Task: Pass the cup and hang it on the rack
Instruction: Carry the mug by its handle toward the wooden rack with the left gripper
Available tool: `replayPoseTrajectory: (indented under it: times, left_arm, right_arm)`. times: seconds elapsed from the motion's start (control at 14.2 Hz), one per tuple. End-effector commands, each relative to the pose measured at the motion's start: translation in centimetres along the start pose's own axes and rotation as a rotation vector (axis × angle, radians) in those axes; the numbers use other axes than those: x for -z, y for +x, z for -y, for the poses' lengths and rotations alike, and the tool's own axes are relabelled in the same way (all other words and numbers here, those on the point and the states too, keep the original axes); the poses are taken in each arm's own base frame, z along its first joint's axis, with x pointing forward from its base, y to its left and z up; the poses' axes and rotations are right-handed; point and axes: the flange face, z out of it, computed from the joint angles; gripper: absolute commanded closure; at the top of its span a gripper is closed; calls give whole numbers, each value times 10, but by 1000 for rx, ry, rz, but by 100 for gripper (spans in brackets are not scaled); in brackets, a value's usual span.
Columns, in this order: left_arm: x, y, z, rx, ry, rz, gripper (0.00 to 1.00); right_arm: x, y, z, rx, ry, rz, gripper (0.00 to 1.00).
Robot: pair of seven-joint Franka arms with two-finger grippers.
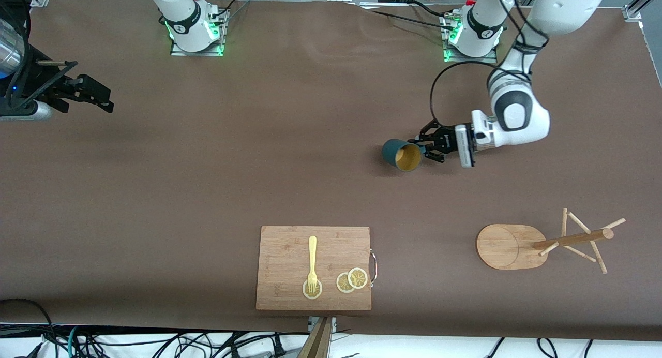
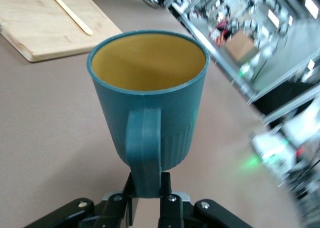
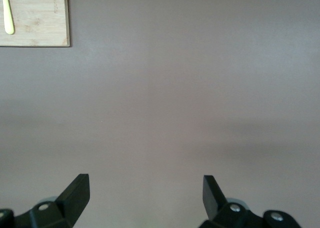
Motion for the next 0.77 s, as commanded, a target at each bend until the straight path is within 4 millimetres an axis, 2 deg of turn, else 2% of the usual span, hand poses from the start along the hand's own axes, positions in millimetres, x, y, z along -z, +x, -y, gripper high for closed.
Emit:
replayPoseTrajectory:
  times: [0.0,0.21,0.49,0.7]
  left_arm:
    - [52,25,-4,236,-88,-48,100]
    - [102,37,2,453,-179,-116,100]
    - [164,53,2,646,-272,-192,100]
    - [216,47,11,719,-297,-333,100]
  right_arm:
    - [2,5,5,23,-8,-10,0]
    - [3,3,24,51,-13,-10,0]
    - [0,4,25,55,-9,-2,0]
    - [-3,6,24,55,-11,2,0]
